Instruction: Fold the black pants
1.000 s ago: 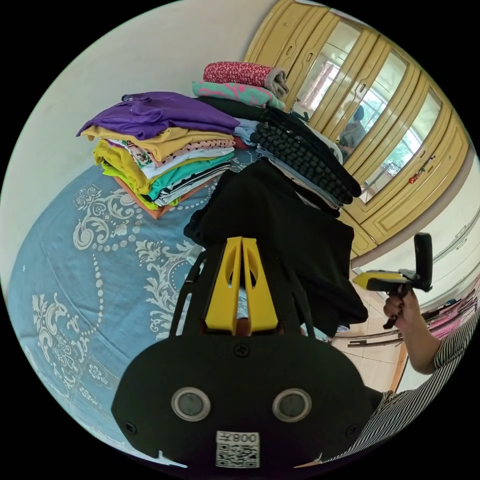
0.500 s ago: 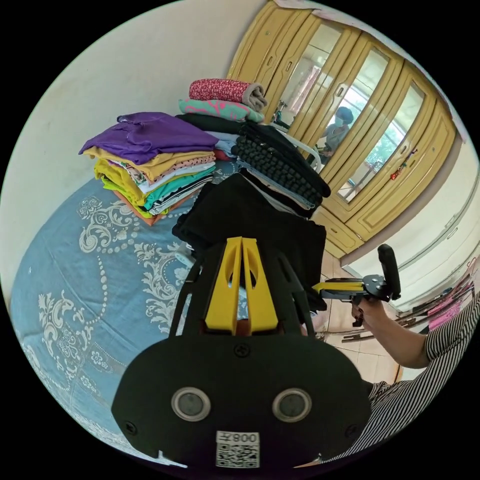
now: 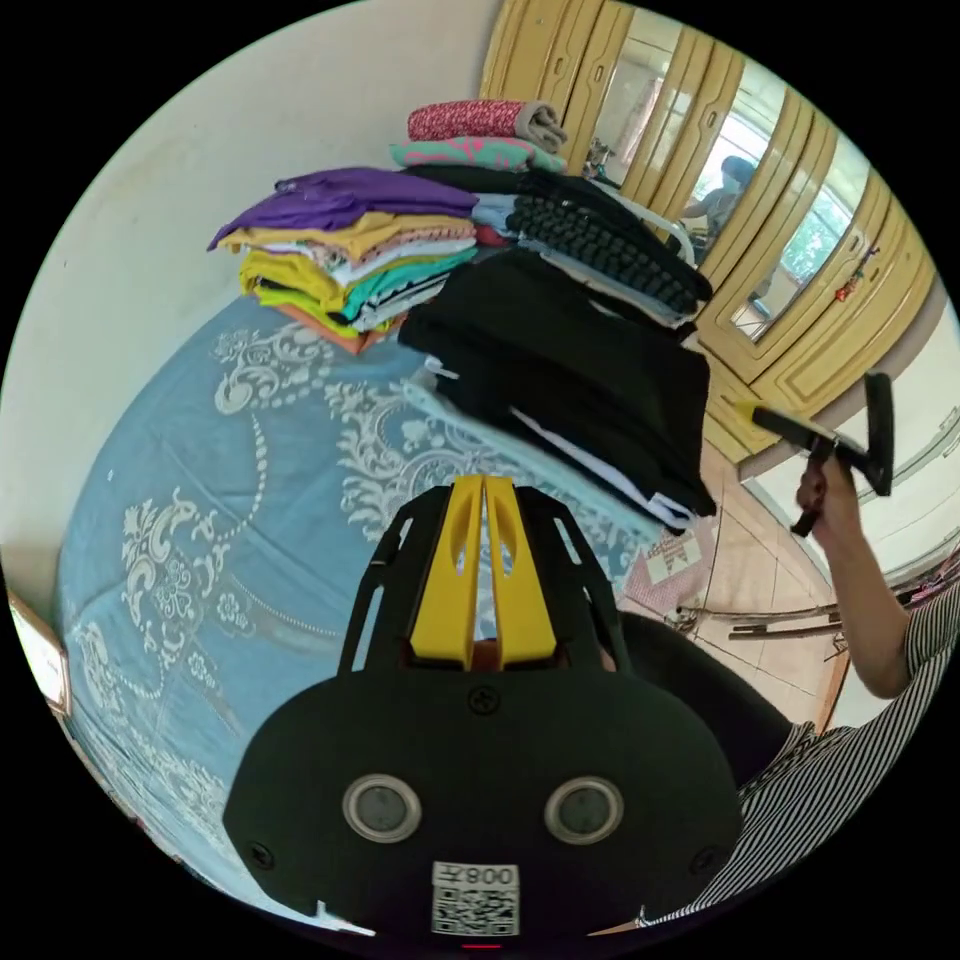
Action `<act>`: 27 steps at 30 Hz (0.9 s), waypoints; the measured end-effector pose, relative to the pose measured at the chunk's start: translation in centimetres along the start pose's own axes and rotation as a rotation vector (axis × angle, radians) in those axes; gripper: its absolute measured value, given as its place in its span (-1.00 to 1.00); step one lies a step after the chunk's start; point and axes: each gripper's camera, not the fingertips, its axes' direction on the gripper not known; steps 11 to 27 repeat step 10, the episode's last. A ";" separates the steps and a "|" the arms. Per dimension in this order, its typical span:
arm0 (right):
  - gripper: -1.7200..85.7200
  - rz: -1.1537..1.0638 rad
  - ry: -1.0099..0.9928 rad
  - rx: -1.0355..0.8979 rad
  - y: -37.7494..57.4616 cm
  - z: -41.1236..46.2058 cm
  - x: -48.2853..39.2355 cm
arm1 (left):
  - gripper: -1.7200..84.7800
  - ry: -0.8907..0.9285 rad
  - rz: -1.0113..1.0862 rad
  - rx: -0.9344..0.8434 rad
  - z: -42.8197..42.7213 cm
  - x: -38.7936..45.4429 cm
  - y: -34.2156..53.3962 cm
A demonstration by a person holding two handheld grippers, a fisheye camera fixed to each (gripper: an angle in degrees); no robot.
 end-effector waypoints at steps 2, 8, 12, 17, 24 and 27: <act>-0.95 -0.042 0.050 0.102 -2.4 -2.0 0.8 | -0.96 -0.036 -0.028 -0.101 2.1 -0.6 2.3; -0.84 -0.150 0.184 0.271 -11.4 -4.6 2.7 | -0.96 -0.110 -0.047 -0.214 6.1 0.0 8.4; -0.78 -0.160 0.214 0.275 -14.6 -4.4 3.5 | -0.95 -0.104 -0.083 -0.207 6.0 -0.2 9.3; -0.78 -0.160 0.214 0.275 -14.6 -4.4 3.5 | -0.95 -0.104 -0.083 -0.207 6.0 -0.2 9.3; -0.78 -0.160 0.214 0.275 -14.6 -4.4 3.5 | -0.95 -0.104 -0.083 -0.207 6.0 -0.2 9.3; -0.78 -0.160 0.214 0.275 -14.6 -4.4 3.5 | -0.95 -0.104 -0.083 -0.207 6.0 -0.2 9.3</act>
